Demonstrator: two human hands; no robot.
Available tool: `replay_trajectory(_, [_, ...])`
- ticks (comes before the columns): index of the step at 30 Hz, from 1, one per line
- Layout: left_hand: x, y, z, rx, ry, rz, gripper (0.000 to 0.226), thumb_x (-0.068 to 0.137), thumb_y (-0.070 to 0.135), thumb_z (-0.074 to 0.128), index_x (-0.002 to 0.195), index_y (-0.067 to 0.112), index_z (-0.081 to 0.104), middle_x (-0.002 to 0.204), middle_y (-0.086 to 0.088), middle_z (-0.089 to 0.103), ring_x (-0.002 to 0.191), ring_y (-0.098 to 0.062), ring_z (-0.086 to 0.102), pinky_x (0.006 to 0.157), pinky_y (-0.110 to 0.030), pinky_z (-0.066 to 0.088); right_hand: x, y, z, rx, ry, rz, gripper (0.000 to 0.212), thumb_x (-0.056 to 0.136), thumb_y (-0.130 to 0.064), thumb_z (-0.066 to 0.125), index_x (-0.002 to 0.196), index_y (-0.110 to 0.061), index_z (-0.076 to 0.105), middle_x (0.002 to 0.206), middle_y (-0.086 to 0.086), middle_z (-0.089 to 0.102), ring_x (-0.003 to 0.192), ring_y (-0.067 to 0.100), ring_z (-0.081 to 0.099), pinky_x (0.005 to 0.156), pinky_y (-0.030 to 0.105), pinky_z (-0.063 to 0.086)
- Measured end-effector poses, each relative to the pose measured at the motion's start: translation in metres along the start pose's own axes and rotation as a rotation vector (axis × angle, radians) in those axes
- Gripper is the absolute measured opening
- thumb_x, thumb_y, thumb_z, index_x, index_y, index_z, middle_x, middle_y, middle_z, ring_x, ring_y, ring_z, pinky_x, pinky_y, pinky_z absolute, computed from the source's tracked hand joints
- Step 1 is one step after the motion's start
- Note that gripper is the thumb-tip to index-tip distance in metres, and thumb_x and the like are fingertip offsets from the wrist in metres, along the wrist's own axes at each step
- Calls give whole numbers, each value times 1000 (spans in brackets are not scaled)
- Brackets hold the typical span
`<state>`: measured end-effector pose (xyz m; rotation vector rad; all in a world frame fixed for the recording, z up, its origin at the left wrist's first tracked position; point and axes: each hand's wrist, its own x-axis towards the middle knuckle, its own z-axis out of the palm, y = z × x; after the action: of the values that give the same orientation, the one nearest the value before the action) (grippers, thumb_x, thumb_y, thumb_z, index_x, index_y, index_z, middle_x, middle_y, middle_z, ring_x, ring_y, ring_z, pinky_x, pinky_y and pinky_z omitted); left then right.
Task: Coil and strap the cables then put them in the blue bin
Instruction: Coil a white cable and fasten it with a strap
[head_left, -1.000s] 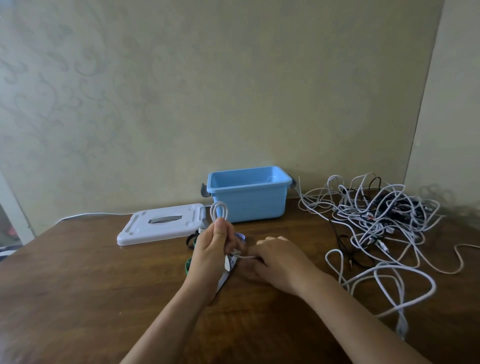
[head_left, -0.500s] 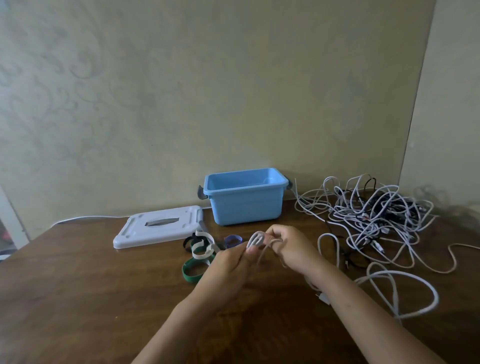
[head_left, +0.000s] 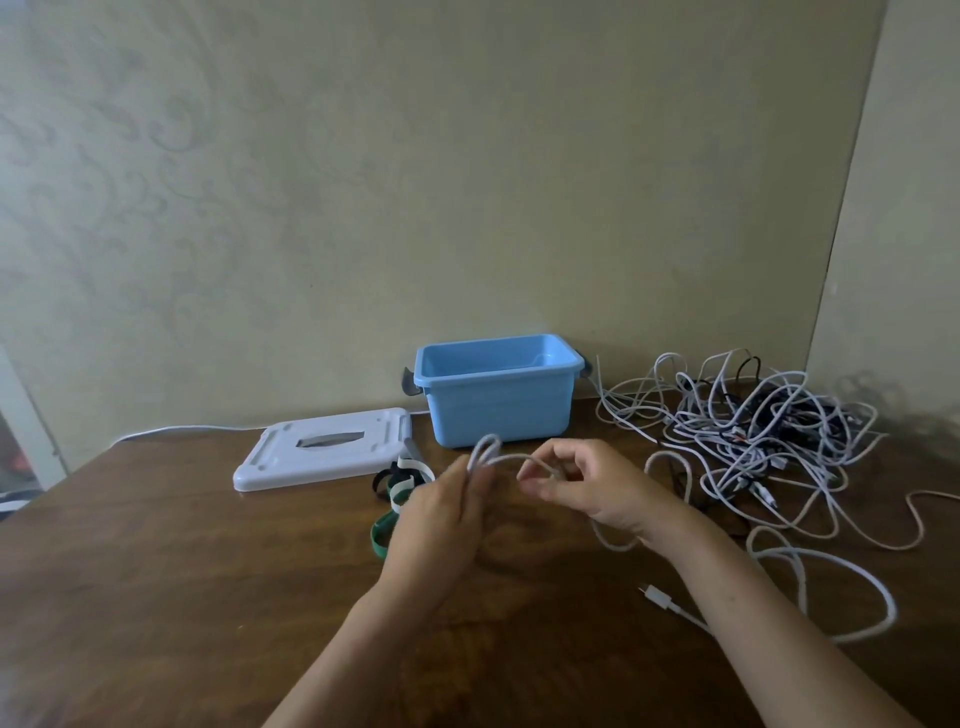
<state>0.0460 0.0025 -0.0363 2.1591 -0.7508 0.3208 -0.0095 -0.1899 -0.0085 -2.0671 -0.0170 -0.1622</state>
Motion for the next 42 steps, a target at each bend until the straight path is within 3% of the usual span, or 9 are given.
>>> replay_trajectory(3, [4, -5, -3, -85, 91, -76, 34, 103, 47, 39, 91, 30, 67, 82, 14, 72, 76, 7, 64, 67, -12, 48, 0, 2, -2, -23, -25, 21, 19, 97, -45, 61, 97, -31, 74, 84, -13, 69, 88, 9, 63, 84, 32, 48])
replay_trajectory(9, [2, 1, 4, -258, 11, -161, 36, 105, 41, 37, 87, 24, 64, 83, 3, 70, 74, -11, 62, 73, -32, 51, -1, -4, 22, 61, 30, -125, 28, 105, -40, 48, 94, -24, 69, 63, -10, 53, 62, 4, 51, 62, 20, 40])
replay_trajectory(12, [0, 0, 4, -474, -78, -200, 40, 99, 57, 37, 101, 29, 67, 99, 0, 72, 95, -14, 67, 90, -38, 54, -2, -6, 29, 45, 55, -178, 25, 103, -44, 50, 92, -30, 68, 63, -10, 55, 61, 3, 52, 61, 20, 41])
replay_trajectory(16, [-6, 5, 8, -540, -182, -183, 65, 81, 86, 37, 101, 31, 65, 74, 10, 62, 65, -6, 57, 62, -28, 46, -5, -5, 38, -104, 28, -254, 18, 100, -45, 55, 93, -36, 69, 75, -15, 65, 70, 0, 61, 67, 21, 47])
replay_trajectory(19, [-6, 7, 10, -549, -173, -182, 66, 82, 78, 40, 96, 17, 62, 70, 3, 59, 61, -10, 55, 58, -30, 44, -4, -2, 46, -219, 53, -292, 15, 102, -33, 59, 108, -28, 72, 83, -12, 71, 78, 4, 68, 70, 27, 56])
replay_trajectory(25, [0, 2, 4, -510, -30, -204, 67, 96, 70, 26, 89, 19, 69, 80, 1, 71, 82, -14, 67, 73, -35, 52, -6, -8, 41, -353, 36, -245, 23, 98, -51, 59, 108, -34, 71, 86, -20, 67, 81, -3, 64, 67, 18, 44])
replay_trajectory(31, [3, 7, 4, -502, 98, -177, 53, 101, 53, 29, 75, 17, 57, 59, 10, 56, 55, 0, 54, 53, -17, 42, -10, -14, 47, -360, -119, -173, 24, 104, -51, 44, 89, -43, 61, 85, -11, 66, 80, 8, 64, 69, 30, 48])
replay_trajectory(37, [4, 9, 6, -684, 139, -194, 54, 103, 48, 33, 61, 21, 54, 63, 2, 61, 77, -34, 66, 77, -54, 54, -10, -13, 62, -451, -120, -193, 37, 107, -46, 40, 71, -40, 51, 74, -12, 58, 74, 9, 58, 65, 28, 39])
replay_trajectory(42, [4, 10, -1, -838, 124, -227, 47, 105, 39, 35, 73, 7, 48, 63, -7, 57, 73, -32, 68, 76, -49, 54, -12, -18, 59, -521, -112, -194, 33, 107, -49, 37, 89, -36, 61, 84, -8, 64, 77, 12, 61, 66, 27, 42])
